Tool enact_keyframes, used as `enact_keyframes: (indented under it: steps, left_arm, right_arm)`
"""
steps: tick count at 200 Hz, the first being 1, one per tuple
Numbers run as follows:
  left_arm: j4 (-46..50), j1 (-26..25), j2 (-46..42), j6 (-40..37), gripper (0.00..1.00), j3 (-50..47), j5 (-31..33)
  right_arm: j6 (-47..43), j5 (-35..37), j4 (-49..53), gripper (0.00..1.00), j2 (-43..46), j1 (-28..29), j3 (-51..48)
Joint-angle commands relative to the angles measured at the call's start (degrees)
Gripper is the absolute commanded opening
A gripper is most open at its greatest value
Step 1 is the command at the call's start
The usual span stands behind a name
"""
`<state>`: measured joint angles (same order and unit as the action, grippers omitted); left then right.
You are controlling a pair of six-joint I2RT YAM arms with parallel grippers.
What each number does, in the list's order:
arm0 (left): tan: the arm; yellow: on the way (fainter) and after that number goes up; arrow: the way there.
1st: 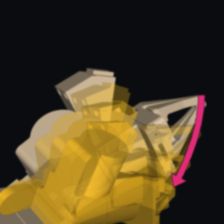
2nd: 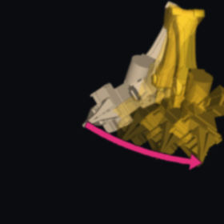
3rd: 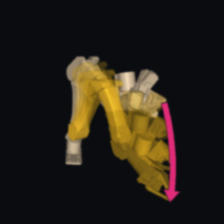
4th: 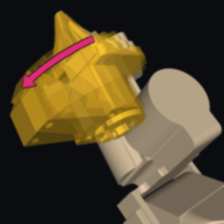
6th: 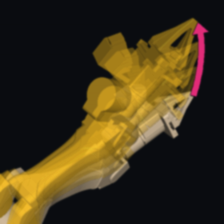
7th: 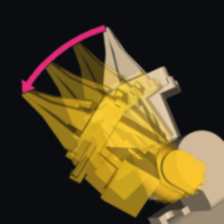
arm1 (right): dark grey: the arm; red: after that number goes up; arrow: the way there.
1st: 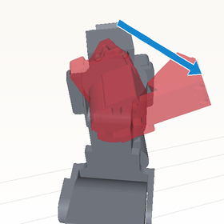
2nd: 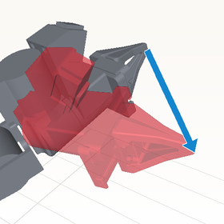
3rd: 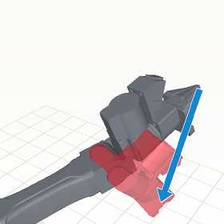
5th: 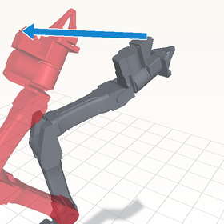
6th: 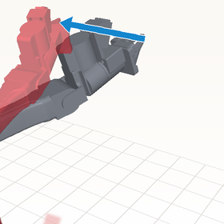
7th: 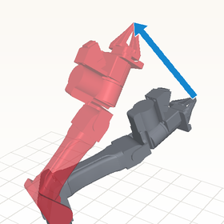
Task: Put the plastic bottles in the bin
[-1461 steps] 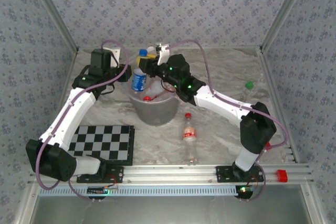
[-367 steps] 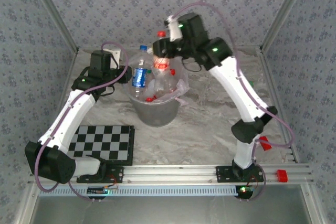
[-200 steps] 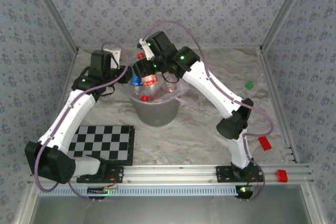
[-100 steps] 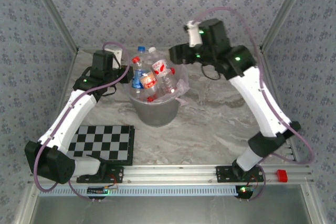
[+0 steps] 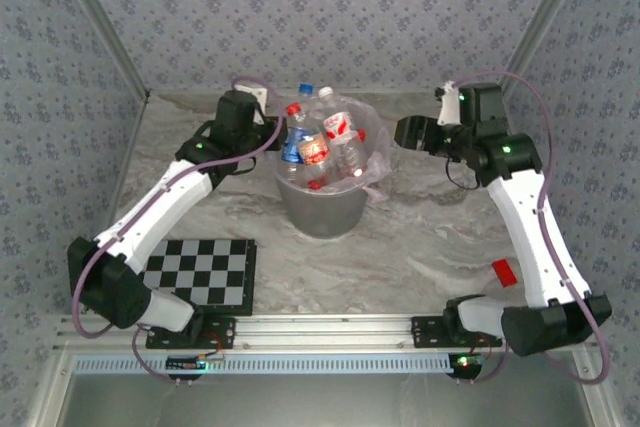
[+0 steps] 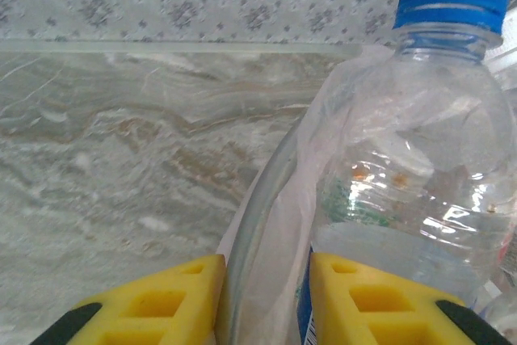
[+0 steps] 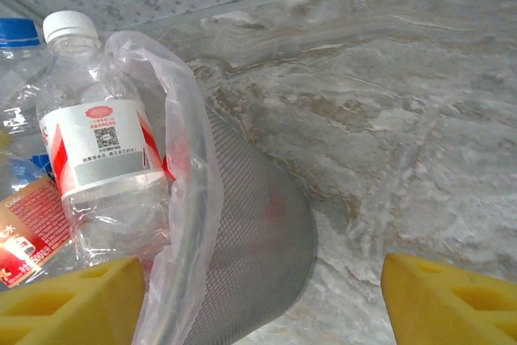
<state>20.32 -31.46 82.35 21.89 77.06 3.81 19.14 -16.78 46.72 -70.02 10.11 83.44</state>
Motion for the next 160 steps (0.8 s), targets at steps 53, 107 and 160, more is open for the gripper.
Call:
enact_keyframes:
  steps: [53,107,160]
  left_arm:
    - [3.8,-4.2,1.2,-3.7,0.49,3.2,4.1]
    - [7.4,-4.2,-10.6,-12.8,0.99,4.5,10.4]
    - [-0.3,0.6,-31.3,-11.2,0.99,-17.7,27.5]
  right_arm:
    - [0.9,1.8,-6.0,0.88,8.8,-7.1,-8.7]
    - [4.1,19.7,-15.8,1.0,17.1,-8.4,-22.0]
    - [-1.6,31.3,-25.0,1.0,19.0,-8.1,-39.4]
